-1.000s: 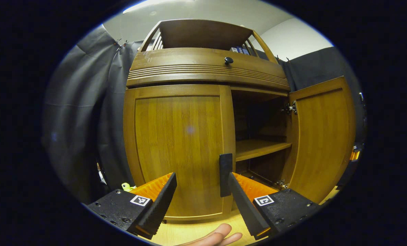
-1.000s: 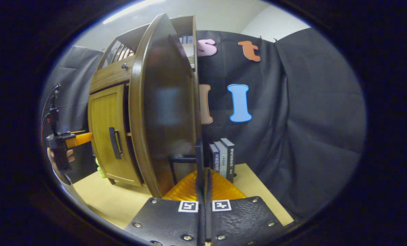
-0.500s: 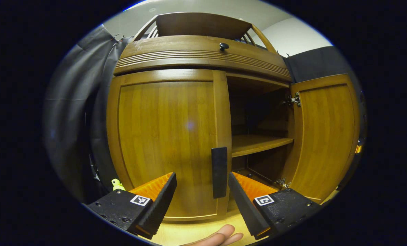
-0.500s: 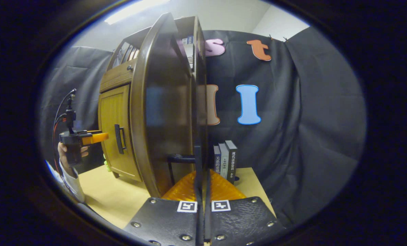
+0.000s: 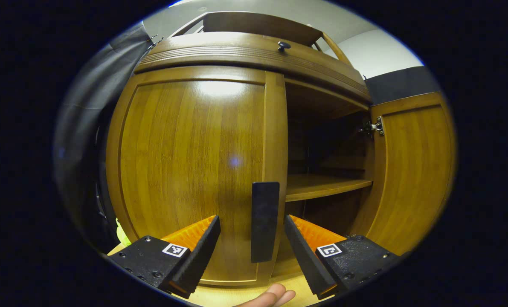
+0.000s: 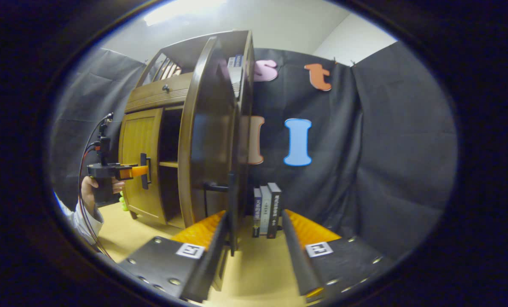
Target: Open the right door of the double-door shoe cabinet with the right hand, and open the left door with the left hand.
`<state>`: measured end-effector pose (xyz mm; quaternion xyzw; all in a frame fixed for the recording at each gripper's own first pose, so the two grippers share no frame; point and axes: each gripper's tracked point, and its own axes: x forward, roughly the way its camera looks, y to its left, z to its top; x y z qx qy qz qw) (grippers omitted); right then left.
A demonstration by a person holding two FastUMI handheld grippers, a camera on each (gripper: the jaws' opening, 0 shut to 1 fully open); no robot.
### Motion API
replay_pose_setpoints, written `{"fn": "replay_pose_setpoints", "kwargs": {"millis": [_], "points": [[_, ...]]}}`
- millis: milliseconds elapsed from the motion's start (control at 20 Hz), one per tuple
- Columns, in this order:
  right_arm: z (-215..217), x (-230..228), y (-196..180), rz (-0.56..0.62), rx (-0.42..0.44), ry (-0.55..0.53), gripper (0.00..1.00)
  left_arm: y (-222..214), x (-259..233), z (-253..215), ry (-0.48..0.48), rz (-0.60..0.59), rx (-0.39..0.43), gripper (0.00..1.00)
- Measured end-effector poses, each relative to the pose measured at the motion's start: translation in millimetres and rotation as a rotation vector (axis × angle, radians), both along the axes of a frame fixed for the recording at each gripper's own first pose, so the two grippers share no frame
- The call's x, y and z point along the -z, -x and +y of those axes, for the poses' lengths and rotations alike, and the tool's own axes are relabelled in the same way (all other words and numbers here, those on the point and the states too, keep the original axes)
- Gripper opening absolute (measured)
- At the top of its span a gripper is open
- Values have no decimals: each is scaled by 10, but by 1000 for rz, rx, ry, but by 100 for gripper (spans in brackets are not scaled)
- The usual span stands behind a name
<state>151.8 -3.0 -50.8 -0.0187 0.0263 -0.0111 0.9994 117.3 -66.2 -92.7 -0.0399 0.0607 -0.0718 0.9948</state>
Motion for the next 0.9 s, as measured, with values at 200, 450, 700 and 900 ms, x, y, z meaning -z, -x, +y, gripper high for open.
{"fn": "replay_pose_setpoints", "kwargs": {"millis": [200, 450, 700, 900], "points": [[59, -119, 427, -68, 68, 12, 100, -124, 61, -188, 11, -15, 45, 68], [523, -60, 790, -76, 26, -33, 100, -98, 127, -126, -49, 20, 37, 30], [470, -88, 966, -81, 42, -51, 97, 128, 74, -132, -14, 38, 110, 30], [462, -154, 1111, -104, 49, -68, 98, 450, 32, -84, -7, 54, 173, 30]]}}
